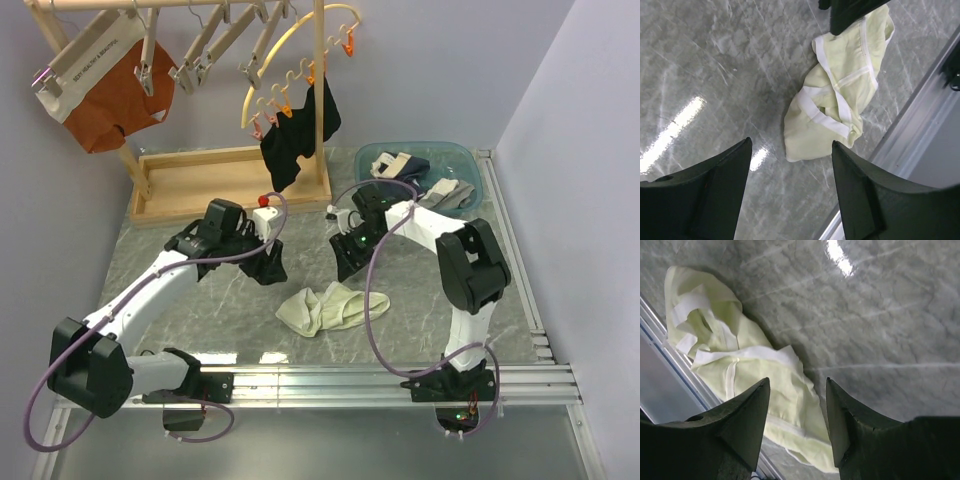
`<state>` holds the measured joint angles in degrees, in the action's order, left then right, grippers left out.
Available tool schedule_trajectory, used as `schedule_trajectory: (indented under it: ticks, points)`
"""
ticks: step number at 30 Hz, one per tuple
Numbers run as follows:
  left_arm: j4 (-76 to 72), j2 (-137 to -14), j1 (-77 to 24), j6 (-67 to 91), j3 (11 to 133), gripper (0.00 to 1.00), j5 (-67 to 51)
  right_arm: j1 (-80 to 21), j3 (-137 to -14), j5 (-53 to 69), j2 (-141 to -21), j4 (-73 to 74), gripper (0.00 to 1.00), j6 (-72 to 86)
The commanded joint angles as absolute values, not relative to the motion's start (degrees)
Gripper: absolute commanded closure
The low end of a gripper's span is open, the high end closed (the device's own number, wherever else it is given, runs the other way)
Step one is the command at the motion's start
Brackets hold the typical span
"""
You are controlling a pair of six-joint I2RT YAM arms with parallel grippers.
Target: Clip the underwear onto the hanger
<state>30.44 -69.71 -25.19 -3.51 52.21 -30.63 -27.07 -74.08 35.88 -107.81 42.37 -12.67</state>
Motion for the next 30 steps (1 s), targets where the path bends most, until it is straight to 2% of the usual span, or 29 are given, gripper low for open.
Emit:
schedule_trajectory:
  ticks: [1,11,13,16,17,19,30]
  points:
    - [31.6,-69.6,-23.5,-2.3,52.3,0.30,-35.9,-28.3,-78.0,35.7,-109.5,40.5,0.44,-12.9]
    - [34.5,-73.6,-16.7,-3.3,53.6,0.27,-43.6,-31.6,-79.7,39.2,-113.4,42.8,0.44,-16.4]
    - [34.6,-73.1,-15.6,-3.4,54.0,0.26,-44.4,-31.7,-80.3,39.9,-113.7,43.9,0.47,-17.7]
    - [34.6,-72.4,-14.9,-4.0,54.6,0.26,-43.9,-31.7,-80.7,40.9,-112.5,45.7,0.70,-19.7]
    - [34.7,-72.2,-14.8,-4.2,54.8,0.27,-43.9,-31.6,-80.9,40.7,-111.9,46.2,0.88,-20.2]
    - [34.5,-72.1,-14.8,-5.0,54.6,0.27,-43.9,-31.6,-81.7,40.3,-109.7,47.1,1.00,-20.5]
    - [30.0,-71.8,-15.9,-11.8,51.9,0.35,-41.0,-31.2,-85.9,36.8,-90.9,54.0,1.00,-22.3]
